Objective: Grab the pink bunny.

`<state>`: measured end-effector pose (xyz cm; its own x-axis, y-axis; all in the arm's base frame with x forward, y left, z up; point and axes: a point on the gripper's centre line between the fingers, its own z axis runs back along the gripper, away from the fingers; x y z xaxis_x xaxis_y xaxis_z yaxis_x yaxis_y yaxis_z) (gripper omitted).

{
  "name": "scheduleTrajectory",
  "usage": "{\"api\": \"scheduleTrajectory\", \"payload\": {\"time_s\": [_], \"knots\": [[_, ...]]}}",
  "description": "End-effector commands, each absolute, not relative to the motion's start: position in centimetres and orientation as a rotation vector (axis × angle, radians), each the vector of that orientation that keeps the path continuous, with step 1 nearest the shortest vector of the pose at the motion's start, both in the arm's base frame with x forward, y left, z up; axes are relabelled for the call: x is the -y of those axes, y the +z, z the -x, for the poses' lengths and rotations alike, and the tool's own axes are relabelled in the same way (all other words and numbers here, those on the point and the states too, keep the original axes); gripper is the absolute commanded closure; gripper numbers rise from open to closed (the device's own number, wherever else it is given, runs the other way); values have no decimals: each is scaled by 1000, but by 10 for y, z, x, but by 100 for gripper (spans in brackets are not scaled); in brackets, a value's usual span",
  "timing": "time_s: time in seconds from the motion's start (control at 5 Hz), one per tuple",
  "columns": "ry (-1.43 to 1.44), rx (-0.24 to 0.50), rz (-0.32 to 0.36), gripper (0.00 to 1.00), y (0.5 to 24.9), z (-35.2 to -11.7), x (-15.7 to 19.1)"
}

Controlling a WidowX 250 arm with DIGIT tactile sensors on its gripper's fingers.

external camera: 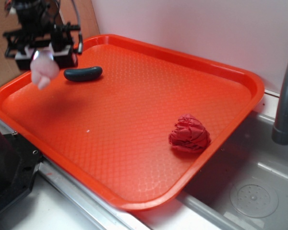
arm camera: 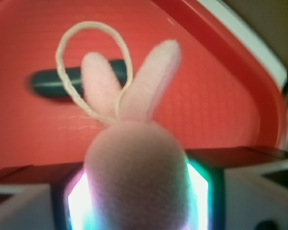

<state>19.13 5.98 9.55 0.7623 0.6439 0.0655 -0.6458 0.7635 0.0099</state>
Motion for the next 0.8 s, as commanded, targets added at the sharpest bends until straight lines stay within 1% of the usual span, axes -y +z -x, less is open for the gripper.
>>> {"api": "scheduleTrajectory", "payload": {"time_s": [0.0, 0.2, 0.4, 0.6], "knots": [[216, 101, 41, 100, 180, -201, -23], [159, 109, 64, 100, 209, -205, -20], [104, 93, 73, 100, 223, -205, -21], [112, 101, 51, 100, 222, -205, -22]]}}
